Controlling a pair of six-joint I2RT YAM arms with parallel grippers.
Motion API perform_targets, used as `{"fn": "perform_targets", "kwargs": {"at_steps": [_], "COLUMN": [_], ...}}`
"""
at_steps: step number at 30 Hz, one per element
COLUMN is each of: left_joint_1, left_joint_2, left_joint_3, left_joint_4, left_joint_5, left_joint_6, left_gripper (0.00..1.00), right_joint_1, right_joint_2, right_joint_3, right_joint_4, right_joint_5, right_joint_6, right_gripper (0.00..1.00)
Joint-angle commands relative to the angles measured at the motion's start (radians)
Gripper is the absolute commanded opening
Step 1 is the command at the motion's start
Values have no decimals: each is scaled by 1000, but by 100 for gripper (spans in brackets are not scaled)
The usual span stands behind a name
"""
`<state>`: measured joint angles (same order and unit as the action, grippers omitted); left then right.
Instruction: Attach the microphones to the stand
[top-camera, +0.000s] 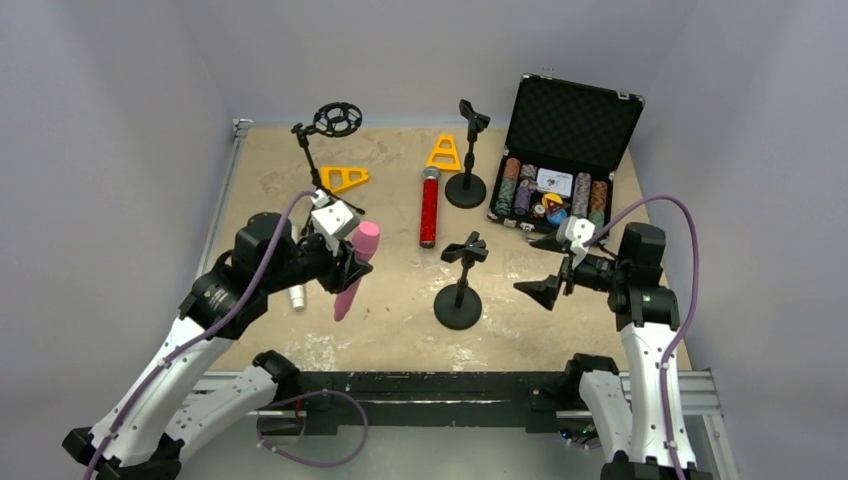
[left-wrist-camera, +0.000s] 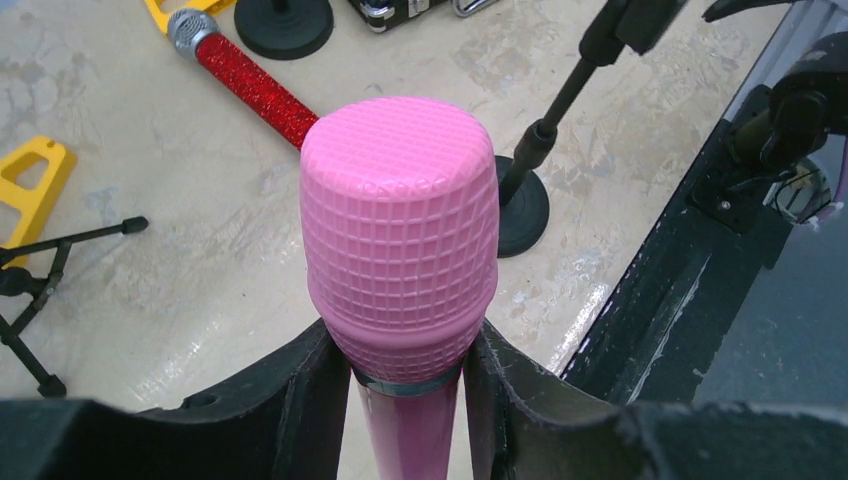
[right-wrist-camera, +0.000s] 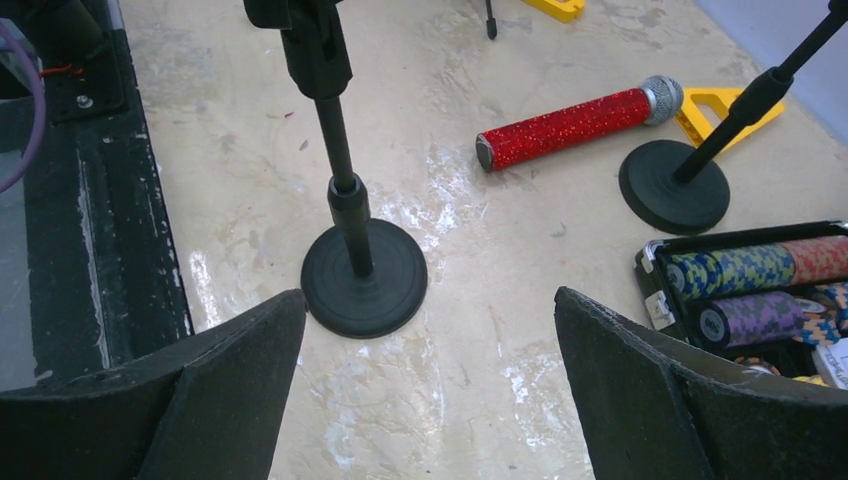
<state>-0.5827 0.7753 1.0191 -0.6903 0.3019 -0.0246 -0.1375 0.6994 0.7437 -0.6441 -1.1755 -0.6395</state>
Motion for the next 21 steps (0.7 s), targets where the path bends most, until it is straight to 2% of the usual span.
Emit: {"fn": "perform_targets", "kwargs": {"at_steps": [1,4,11,16,21], "left_joint_1": [4,3,5,5,7], "left_joint_2": [-65,-123,-200,-230,-256], "left_joint_3": [-46,-116,-193,-207,-221], "left_joint_4": [69,117,175,170,185], "left_joint_5": [74,96,123,129,144], "left_joint_6": [132,157,135,131,126], "left_gripper": [0,0,0,0,0], "right_joint_1": [4,4,54,165,278], "right_joint_2": [10,41,195,288,357], "right_joint_3": [78,128,320,444,522], "right_joint_4": [-120,-311,-582,-566,-396], "right_joint_5": [-37,-24,-93,-105,-6], "right_joint_6": [-232,-516,-795,-735,-499], "right_gripper": [98,99,99,99,98]}}
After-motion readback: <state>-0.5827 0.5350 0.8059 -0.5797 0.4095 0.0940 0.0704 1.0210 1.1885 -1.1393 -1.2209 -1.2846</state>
